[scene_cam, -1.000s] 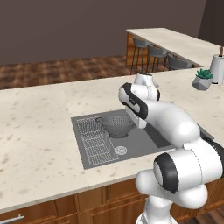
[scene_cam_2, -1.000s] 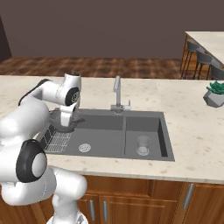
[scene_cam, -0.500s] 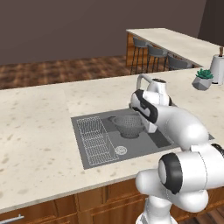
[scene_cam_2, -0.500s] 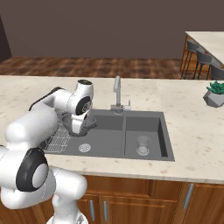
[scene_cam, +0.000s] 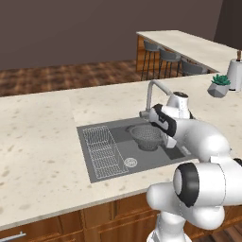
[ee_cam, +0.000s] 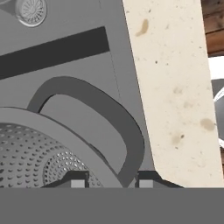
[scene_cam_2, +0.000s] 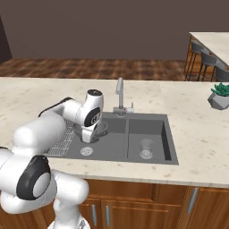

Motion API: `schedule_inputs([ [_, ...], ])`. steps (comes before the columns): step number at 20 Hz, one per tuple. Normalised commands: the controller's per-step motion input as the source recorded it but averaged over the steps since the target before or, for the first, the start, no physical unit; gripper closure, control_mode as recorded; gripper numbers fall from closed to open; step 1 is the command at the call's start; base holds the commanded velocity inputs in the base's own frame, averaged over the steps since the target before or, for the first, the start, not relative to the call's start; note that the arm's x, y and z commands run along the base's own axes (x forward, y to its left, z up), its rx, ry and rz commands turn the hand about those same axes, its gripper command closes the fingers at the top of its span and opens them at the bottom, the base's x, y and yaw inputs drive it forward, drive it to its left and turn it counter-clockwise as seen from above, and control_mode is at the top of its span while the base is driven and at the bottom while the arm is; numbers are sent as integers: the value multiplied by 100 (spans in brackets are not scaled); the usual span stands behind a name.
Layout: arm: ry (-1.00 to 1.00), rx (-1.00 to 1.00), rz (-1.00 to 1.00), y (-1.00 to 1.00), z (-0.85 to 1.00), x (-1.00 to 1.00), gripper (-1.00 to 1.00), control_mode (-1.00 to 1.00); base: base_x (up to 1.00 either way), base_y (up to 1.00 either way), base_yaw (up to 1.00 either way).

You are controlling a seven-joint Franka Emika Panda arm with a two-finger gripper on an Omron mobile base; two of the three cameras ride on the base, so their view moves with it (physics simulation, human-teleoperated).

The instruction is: Place the colander in the left basin and the glass cup in the right basin of the sink.

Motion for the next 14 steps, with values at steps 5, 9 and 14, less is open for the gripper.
schedule_inputs([
  [5, -2, -6, 0, -9, -32, 4, 100, -100, 0, 0, 0],
  [9, 0, -5, 1, 4, -35, 13, 100, -100, 0, 0, 0],
  [14, 0, -2, 6, 1, -34, 20, 100, -100, 0, 0, 0],
])
